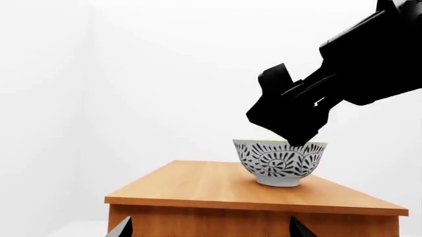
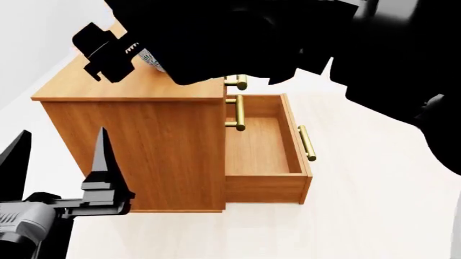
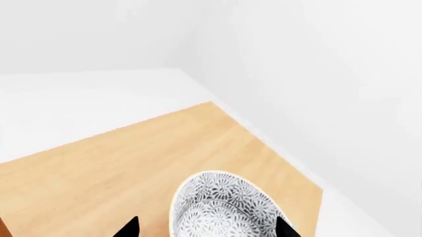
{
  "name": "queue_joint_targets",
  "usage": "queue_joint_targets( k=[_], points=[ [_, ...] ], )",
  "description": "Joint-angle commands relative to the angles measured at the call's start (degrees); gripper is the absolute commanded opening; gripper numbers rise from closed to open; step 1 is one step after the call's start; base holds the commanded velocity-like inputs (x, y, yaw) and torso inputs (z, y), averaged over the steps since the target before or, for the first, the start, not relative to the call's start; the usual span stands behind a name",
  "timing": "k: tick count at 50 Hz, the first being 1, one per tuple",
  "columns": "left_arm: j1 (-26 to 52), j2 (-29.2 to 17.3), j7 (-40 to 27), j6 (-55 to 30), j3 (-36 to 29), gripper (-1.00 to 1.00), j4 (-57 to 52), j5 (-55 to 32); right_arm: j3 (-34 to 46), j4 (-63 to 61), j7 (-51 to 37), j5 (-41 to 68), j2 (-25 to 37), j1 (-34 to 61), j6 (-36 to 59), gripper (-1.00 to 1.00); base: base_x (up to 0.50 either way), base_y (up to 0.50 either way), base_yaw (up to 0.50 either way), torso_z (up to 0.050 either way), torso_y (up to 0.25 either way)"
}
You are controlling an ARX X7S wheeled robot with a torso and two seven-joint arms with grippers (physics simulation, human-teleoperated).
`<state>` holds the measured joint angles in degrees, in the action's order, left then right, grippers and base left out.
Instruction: Put the bowl on top of the cabinet.
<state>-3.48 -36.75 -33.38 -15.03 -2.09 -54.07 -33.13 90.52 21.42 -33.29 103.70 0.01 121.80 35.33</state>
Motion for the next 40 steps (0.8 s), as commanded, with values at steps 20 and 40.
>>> queue_joint_targets(
  k=[20,40],
  points=[
    [0.1,-0.8,-0.8,0.2,0.1,1.00,-0.4,-0.6,-4.7,-8.3,-6.3,2.6,7.3,8.1,-3.2,1.00,0.00,0.00,0.00,0.000,0.000],
    [0.0,-1.1,-1.3,0.4,-0.4,1.00,-0.6,-0.2,-9.7,-24.7,-18.1,2.4,19.2,6.5,-6.0,1.00,0.00,0.00,0.00,0.000,0.000]
  ],
)
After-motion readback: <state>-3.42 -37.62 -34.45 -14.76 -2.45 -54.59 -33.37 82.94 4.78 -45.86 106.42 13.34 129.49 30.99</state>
